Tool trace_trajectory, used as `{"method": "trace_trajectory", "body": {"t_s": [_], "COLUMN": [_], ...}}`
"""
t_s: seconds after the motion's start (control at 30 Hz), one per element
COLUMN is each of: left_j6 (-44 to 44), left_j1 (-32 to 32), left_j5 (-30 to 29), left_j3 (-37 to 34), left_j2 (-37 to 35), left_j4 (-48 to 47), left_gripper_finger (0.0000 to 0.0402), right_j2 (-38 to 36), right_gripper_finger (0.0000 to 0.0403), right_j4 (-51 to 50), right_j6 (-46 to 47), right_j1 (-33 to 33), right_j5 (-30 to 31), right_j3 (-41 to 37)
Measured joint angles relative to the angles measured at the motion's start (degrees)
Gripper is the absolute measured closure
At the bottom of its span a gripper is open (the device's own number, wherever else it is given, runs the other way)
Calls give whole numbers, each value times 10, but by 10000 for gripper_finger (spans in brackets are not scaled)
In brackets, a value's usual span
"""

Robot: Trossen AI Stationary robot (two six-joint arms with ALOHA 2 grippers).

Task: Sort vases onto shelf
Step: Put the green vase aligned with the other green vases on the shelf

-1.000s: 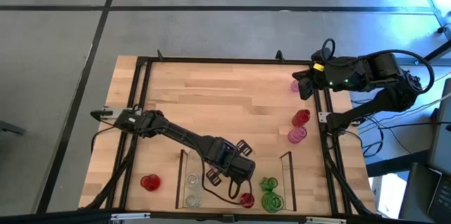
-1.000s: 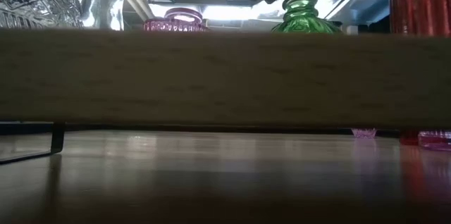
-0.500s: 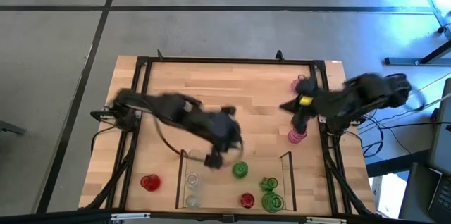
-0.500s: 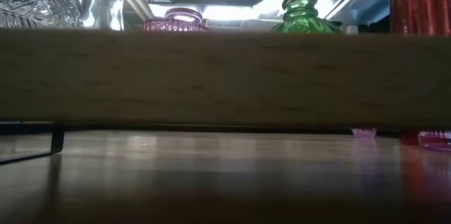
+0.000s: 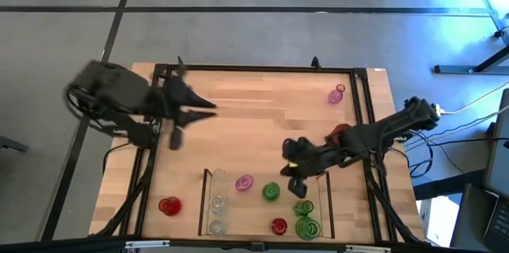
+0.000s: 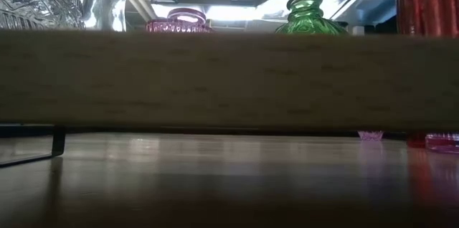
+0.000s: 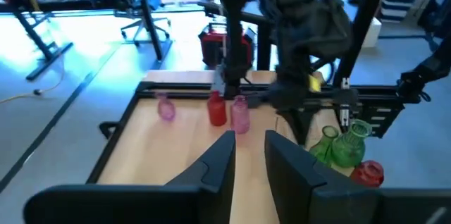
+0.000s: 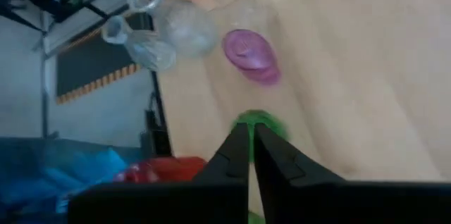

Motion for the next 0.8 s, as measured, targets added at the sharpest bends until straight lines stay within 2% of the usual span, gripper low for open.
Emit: {"method": "trace_trajectory", "body": {"t_s": [0.23, 0.4, 0.57, 0.8], "left_j6": [-14, -17, -34, -64], "left_j1": [-15, -26, -26, -26], "left_j5": [-11, 13, 72, 77], "left_j3": [-1, -56, -213, -501], "left_j2": [-89, -154, -243, -369], "left_j4": [-26, 48, 222, 421], "left_gripper_finger": [346, 354, 357, 357], "right_j2": [58, 90, 109, 111], "right_gripper_finger": [324, 321, 341, 353], "right_j4": [48, 35, -2, -15], "right_j6": [57, 74, 102, 128], "right_j1": [-27, -43, -41, -38], "right_j5": [-11, -47, -85, -98], "right_j3": [0, 0, 0, 0]}}
